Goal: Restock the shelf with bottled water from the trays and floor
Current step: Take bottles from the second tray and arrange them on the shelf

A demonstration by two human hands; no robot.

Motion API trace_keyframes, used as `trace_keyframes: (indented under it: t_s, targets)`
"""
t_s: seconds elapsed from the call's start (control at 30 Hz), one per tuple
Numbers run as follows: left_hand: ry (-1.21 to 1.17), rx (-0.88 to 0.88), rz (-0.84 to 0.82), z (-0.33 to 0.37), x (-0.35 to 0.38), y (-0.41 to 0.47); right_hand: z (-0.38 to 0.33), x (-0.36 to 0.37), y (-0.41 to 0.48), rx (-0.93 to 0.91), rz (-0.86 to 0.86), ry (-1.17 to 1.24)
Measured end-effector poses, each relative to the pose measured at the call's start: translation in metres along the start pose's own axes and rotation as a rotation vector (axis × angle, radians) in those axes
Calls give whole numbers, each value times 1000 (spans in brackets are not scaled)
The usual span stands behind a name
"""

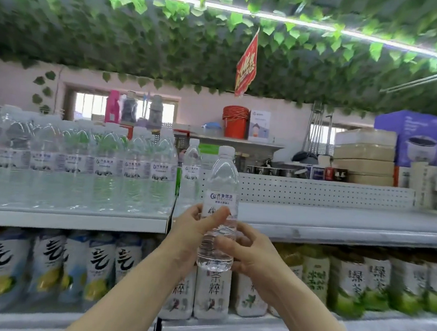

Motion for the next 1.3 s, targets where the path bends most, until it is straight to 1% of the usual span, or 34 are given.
trace_keyframes:
  t_s: [0.07, 0.13, 0.2, 0.3, 0.4, 0.53, 0.7, 0.87, 1.0, 1.13, 1.3]
  targets:
    - [60, 29, -26, 11, 8, 13, -1, -14, 9, 8, 24, 0]
    - [169, 129, -30, 38, 12, 29, -1, -26, 24, 23, 36, -18]
    - [362, 253, -20, 75, 17, 45, -2, -38, 43, 31, 34, -37]
    - [648, 383, -71, 120, 34, 70, -4, -50, 75, 14, 2, -66]
    - [863, 412, -72, 148, 43, 98, -4, -59, 111, -15, -38, -87]
    - [1069, 408, 22, 176, 40, 141, 7, -67, 161, -26, -77, -91]
    - [1227, 415, 109, 188, 30, 192, 33, -71, 216, 15, -137, -75]
    - [1440, 461, 288, 191, 11, 226, 63, -68, 254, 49, -179, -37]
    - [1530, 502, 403, 191, 0, 239, 77, -68, 274, 71, -212, -39]
    - [1558, 519, 437, 188, -5, 247, 88, -68, 288, 99, -242, -35]
    - [1638, 438, 470, 177, -20, 263, 101, -63, 292, 150, -284, -83]
Point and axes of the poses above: each hand's wrist, its own y-axis towards the middle knuckle, its own x-axis out of the palm, z = x × y, the point moved 9 cm from there along y, towards the middle knuckle, and after that the axes turned 11 degrees about -x, right-handed, at the moved point
